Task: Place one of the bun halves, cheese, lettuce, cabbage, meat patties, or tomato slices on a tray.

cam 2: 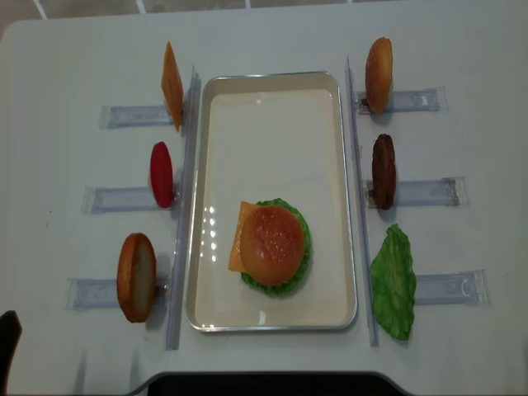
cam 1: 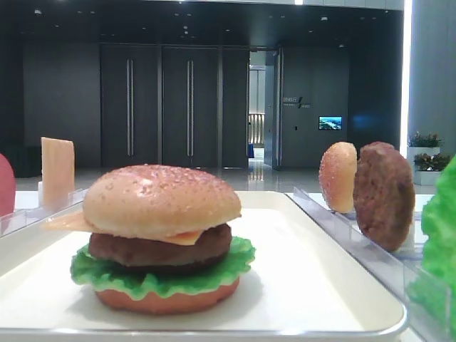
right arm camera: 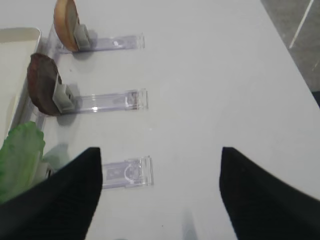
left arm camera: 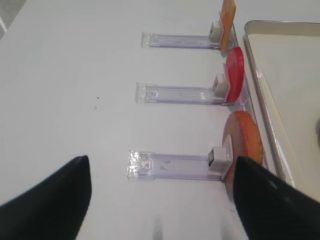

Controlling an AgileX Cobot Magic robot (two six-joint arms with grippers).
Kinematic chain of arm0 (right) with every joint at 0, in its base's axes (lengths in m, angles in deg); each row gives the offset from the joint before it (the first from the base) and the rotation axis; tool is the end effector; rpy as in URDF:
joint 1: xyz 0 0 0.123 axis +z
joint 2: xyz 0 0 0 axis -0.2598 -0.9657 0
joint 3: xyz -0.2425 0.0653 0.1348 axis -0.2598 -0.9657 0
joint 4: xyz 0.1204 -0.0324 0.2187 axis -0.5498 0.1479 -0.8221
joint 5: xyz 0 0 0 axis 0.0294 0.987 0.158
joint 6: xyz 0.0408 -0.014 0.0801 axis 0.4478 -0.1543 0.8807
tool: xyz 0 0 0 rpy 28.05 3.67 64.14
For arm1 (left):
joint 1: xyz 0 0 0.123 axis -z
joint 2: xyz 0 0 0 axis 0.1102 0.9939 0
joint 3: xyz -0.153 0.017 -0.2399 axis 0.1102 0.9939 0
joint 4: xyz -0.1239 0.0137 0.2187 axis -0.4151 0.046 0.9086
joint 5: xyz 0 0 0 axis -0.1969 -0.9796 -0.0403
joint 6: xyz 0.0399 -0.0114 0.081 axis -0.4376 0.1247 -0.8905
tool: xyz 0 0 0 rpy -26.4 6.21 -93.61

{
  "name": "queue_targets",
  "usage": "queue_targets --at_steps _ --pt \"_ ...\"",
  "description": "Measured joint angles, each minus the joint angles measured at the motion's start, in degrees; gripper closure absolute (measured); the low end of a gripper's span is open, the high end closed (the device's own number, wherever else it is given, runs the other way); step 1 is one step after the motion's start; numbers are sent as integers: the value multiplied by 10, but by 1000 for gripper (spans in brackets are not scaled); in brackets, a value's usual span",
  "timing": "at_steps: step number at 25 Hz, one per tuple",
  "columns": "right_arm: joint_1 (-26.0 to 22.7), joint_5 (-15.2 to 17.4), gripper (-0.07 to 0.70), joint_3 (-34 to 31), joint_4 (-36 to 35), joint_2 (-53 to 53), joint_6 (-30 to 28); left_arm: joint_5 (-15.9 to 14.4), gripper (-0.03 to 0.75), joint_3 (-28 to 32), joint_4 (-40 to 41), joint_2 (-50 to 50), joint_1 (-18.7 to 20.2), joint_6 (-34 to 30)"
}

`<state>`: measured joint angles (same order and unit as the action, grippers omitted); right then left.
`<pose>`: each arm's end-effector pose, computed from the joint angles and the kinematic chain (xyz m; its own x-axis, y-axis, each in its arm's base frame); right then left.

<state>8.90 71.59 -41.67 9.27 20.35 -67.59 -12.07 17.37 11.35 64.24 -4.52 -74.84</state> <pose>-0.0078 0.0108 0.2742 -0.5079 0.0213 -0.8612 -0.0025 0.9997 0.0262 -0.0064 0.0084 0.2666 -0.5019 -0.0522 -0.8633 -0.0812 0.9966 -0.0130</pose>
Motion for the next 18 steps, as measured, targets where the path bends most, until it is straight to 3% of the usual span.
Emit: queue_targets --at_steps 18 --pt "0 1 156 -1 2 6 5 0 24 0 0 0 0 0"
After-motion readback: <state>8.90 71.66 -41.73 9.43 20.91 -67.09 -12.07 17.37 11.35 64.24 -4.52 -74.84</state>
